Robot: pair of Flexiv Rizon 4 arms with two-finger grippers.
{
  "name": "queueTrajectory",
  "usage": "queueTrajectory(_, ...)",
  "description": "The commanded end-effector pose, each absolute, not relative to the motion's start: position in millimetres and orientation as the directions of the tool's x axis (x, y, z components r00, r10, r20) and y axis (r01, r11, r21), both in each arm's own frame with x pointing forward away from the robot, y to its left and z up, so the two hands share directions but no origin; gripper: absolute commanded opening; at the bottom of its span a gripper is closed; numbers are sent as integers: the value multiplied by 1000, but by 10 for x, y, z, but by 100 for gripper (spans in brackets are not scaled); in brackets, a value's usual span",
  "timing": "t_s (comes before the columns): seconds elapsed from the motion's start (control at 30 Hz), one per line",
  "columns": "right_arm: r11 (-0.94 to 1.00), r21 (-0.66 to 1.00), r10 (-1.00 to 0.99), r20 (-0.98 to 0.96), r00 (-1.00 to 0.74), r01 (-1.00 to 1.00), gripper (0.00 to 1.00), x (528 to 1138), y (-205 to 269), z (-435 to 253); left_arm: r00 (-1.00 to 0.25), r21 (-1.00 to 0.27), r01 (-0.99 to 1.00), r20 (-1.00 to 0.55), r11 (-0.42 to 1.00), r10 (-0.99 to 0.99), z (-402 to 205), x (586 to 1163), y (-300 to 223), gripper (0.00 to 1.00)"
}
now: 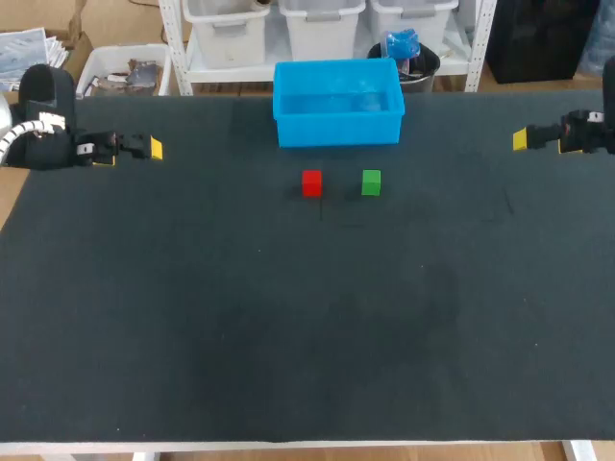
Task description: Use the left arm to pick the red cube and place it into the blue plastic box first, then use the right arm to grasp the green cube and put it into the same blue plastic box after the first action is fully finished.
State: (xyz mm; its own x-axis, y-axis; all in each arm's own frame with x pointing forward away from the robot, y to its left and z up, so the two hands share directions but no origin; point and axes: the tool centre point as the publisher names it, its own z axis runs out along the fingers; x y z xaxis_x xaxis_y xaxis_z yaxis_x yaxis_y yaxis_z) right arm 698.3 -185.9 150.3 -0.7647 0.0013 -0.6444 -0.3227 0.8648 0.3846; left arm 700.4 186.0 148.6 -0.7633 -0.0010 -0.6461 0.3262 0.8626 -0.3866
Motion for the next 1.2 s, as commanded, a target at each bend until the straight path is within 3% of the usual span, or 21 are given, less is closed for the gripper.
queueTrajectory(0.03, 866, 383, 1, -644, -765, -322, 100, 6989, -1853, 1502, -764, -386, 325, -645, 864, -1, 1491, 7002, 1856, 100)
queueTrajectory(0.4, 866, 383, 1, -644, -765, -322, 100, 6989, -1853, 1502, -793, -288, 438, -570, 852, 216, 1351, 7542, 899, 100)
queueTrajectory(0.73, 866, 383, 1, -644, -765, -322, 100, 6989, -1853, 1502, -835, -207, 363, -505, 908, 219, 1209, 7799, 213, 100)
queueTrajectory(1.2, 866, 383, 1, -644, -765, -322, 100, 6989, -1853, 1502, -838, -188, 372, -489, 909, 242, 1169, 7850, 68, 100)
